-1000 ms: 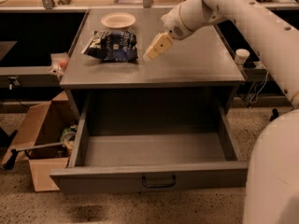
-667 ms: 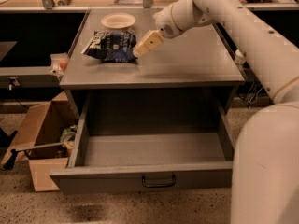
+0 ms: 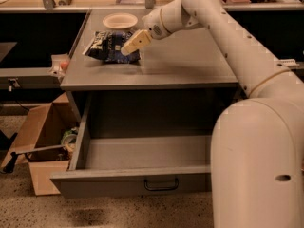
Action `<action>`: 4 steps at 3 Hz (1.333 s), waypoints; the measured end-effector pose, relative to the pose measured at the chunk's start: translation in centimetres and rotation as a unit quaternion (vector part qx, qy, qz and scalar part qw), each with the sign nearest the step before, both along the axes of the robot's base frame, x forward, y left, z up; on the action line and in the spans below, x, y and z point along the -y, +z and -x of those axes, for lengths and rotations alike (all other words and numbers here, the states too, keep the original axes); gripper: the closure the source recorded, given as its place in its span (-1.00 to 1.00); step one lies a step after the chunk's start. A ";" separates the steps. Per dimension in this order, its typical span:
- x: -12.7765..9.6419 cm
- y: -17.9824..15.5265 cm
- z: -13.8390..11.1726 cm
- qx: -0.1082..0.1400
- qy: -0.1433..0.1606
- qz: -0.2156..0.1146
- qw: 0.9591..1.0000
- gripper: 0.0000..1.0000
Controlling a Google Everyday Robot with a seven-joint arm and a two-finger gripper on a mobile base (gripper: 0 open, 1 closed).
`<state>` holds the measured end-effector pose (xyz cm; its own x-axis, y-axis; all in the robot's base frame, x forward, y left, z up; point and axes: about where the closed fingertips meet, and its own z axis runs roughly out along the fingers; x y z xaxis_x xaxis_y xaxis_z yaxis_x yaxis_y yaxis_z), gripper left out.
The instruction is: Place blue chip bag into top drawer
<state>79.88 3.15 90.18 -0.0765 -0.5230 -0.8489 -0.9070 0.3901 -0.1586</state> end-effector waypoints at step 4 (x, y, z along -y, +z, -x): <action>-0.1 -2.0 0.6 -0.033 -0.015 0.002 0.999 0.57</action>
Offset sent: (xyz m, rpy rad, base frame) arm 0.0202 0.0275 -0.0487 -0.0127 0.1525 0.0005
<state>79.24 3.30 88.20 -0.1488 -0.5234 -0.8390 -0.9032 0.4174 -0.1003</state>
